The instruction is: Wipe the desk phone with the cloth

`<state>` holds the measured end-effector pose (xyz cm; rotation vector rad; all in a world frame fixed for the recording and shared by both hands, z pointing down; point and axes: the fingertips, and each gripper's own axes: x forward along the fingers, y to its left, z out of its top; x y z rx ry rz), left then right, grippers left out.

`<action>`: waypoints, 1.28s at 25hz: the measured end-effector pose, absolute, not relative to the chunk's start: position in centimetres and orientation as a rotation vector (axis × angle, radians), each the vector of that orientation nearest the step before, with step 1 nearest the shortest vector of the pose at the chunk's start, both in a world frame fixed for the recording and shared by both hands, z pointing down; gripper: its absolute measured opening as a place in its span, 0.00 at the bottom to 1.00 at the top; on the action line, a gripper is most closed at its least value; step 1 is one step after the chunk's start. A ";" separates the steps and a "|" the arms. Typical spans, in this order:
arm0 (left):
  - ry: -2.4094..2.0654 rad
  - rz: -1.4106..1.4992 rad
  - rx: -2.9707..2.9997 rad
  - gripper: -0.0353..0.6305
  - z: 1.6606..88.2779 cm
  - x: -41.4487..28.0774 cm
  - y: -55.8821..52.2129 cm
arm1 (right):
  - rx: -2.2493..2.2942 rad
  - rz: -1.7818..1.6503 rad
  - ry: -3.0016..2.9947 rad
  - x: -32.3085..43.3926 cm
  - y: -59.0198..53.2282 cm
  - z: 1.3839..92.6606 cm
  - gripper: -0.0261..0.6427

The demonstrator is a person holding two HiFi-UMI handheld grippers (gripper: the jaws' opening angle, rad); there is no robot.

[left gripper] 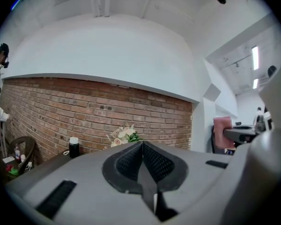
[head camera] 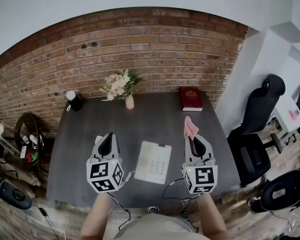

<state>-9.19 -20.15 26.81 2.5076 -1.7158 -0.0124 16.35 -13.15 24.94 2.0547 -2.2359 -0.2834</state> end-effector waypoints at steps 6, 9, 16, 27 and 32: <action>-1.671 -0.017 2.524 0.06 27.7 -7.6 -20.2 | 2.192 -0.173 -2.141 19.7 -12.8 26.3 0.07; -1.656 -0.007 2.521 0.06 28.2 -7.3 -20.2 | 2.210 -0.150 -2.094 20.4 -12.7 26.6 0.06; -1.663 0.013 2.502 0.06 28.8 -7.6 -20.1 | 2.205 -0.113 -2.107 20.3 -13.2 26.7 0.06; -1.653 0.020 2.506 0.06 29.1 -7.6 -20.2 | 2.185 -0.085 -2.087 19.5 -13.7 27.2 0.06; -1.648 0.010 2.507 0.06 29.0 -7.8 -20.4 | 2.197 -0.089 -2.068 19.4 -13.8 27.0 0.06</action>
